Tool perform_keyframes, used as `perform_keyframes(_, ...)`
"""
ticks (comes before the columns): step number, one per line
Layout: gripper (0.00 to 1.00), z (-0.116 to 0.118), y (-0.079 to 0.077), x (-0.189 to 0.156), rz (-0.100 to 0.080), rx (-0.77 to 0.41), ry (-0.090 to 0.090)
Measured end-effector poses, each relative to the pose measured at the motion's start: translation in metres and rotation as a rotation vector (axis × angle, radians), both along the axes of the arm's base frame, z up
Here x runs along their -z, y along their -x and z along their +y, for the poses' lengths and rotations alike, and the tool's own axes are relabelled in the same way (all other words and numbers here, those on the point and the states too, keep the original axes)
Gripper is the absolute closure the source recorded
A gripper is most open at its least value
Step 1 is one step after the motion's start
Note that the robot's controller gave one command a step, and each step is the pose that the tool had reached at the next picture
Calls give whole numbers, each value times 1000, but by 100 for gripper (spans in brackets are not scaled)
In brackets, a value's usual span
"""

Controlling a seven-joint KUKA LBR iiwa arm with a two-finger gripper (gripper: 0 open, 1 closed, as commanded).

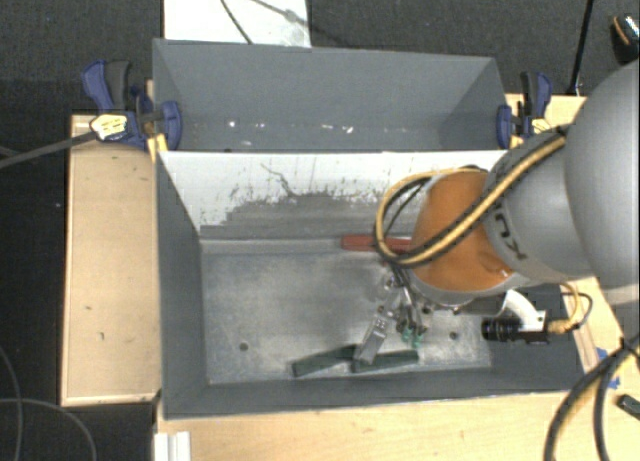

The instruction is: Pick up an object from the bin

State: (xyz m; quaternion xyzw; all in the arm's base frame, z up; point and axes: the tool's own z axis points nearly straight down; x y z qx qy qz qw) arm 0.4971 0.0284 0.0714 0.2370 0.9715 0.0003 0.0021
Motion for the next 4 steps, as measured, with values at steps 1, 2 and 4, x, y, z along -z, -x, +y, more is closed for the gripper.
perform_keyframes(1, 0, 71, 13, -25, -1, 43, -4)
perform_keyframes(2, 0, 119, 20, -11, 6, -188, -1)
perform_keyframes(4, 100, 72, 19, 0, 3, -164, -2)
